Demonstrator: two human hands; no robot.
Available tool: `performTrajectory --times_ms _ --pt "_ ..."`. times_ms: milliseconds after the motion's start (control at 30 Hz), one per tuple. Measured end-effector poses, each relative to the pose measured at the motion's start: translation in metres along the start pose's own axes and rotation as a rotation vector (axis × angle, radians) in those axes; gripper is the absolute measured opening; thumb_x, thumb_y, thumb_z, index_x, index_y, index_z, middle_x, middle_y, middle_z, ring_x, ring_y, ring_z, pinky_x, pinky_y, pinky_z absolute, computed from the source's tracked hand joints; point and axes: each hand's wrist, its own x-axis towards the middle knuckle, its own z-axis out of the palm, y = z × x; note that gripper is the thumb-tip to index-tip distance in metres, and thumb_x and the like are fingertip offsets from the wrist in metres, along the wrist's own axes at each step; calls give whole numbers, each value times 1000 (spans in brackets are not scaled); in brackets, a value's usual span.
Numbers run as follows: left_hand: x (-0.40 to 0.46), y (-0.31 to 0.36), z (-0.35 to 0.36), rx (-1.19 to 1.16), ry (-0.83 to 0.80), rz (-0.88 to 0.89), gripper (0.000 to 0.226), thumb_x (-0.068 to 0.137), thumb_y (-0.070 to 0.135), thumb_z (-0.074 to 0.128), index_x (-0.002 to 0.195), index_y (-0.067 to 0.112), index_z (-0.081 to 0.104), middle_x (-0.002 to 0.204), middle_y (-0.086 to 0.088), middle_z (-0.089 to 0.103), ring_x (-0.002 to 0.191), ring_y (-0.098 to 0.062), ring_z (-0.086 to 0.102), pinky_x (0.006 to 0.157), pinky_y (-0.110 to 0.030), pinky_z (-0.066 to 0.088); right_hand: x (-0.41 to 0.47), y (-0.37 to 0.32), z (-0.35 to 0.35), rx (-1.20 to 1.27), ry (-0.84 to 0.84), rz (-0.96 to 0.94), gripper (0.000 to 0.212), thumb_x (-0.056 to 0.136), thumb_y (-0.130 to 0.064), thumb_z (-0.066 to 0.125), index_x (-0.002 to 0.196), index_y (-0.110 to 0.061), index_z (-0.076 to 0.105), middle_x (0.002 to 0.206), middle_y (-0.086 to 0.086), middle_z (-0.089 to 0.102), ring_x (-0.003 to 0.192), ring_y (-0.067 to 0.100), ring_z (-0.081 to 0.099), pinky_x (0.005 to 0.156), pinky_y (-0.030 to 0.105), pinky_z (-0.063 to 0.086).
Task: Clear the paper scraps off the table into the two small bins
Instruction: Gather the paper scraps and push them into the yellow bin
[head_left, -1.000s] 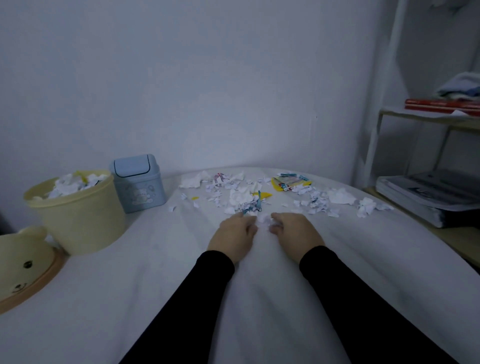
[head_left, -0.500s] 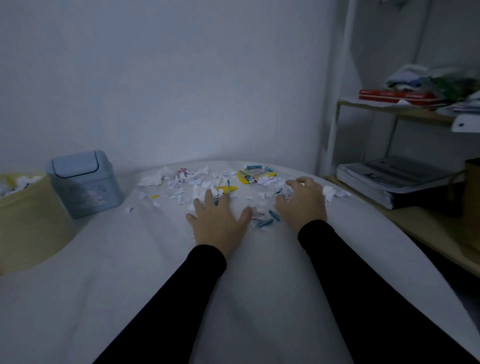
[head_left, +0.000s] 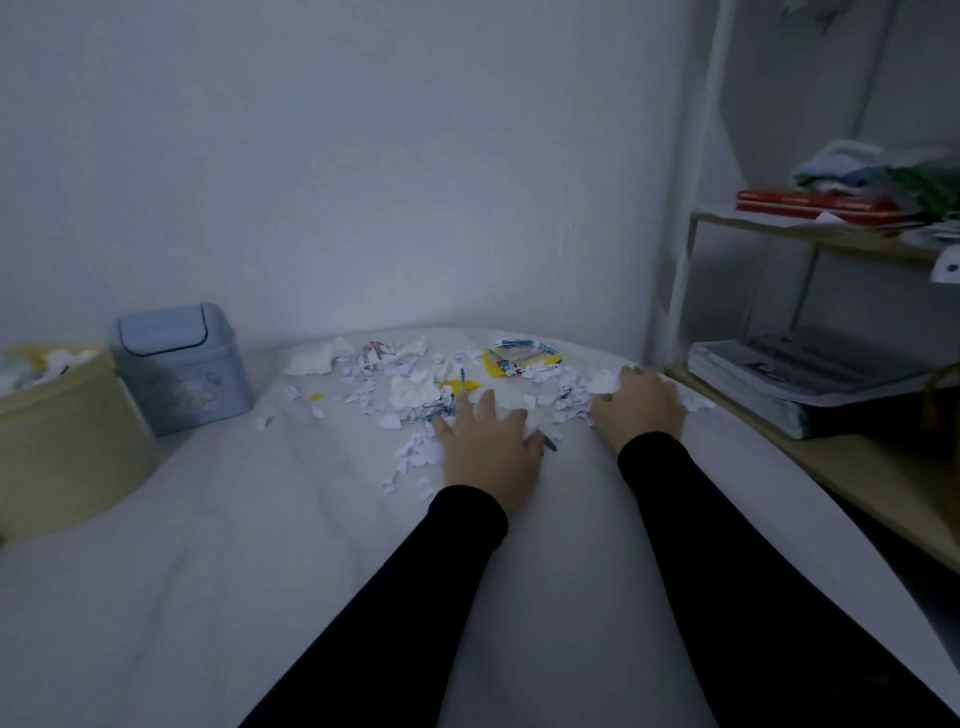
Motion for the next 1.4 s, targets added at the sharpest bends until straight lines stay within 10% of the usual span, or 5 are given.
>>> performTrajectory --times_ms 267,500,867,1133,1400 --pt "-13 -20 -7 -39 0 -350 60 90 59 30 137 22 41 151 -13 26 138 -41 20 110 -59 15 4 1 6 -125 -168 86 56 87 -44 49 136 -16 45 144 10 38 133 40 33 107 46 25" --pt "-9 -21 -6 -181 9 -201 38 95 37 37 118 10 51 130 -13 50 121 -33 44 100 -42 33 -6 -13 6 -102 -180 -98 44 90 -33 45 128 -13 53 138 11 46 126 32 44 103 43 33" --pt "-25 -32 -15 51 -94 -484 64 94 53 28 149 24 15 158 -16 9 141 -43 11 112 -60 11 4 -23 12 -58 -236 -192 73 84 -66 46 146 -31 28 158 8 11 144 38 2 113 53 9" --pt "-13 -36 -11 -338 45 -125 52 98 14 32 149 14 21 159 -13 7 145 -27 15 114 -37 22 -18 -32 11 64 -301 -343 41 88 -54 48 105 -21 66 124 6 57 115 27 52 100 39 40" --pt "-12 -27 -9 -58 74 70 31 94 31 45 116 17 62 126 -8 56 115 -34 48 93 -39 43 -52 -36 1 7 -307 -487 48 86 -24 50 133 -29 43 153 -3 26 137 25 28 106 40 29"
